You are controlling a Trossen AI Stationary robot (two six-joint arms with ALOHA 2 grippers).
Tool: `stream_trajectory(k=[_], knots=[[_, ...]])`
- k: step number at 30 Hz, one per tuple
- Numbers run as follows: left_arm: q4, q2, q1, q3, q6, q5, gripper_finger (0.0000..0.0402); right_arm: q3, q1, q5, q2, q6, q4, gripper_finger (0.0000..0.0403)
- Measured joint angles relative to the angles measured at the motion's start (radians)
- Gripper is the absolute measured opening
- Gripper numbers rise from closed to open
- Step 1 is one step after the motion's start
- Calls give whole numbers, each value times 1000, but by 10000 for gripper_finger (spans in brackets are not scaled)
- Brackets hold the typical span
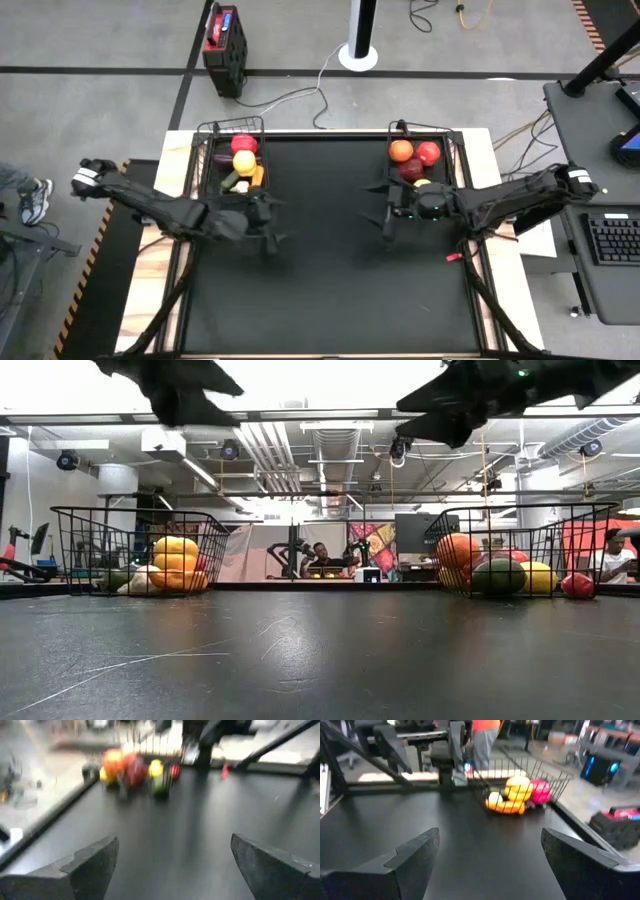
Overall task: Sort produce into baskets
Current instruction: Return to Home Position
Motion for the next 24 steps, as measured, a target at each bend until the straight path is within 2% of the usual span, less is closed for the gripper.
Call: stream_trajectory(k=[5,9,18,24], knots=[[38,-200,-14,-48,146,-6,364,-90,-1,1,-107,-32,55,341],[85,-370,-13,-143,202,-6,364,-141,-1,0,-192,-35,54,341],[317,-687,-13,-418,261,78,364,-269,-1,-9,-348,-55,94,341],[333,-863,-13,-528,282,90,364,-391,-1,-35,-449,-58,199,341]])
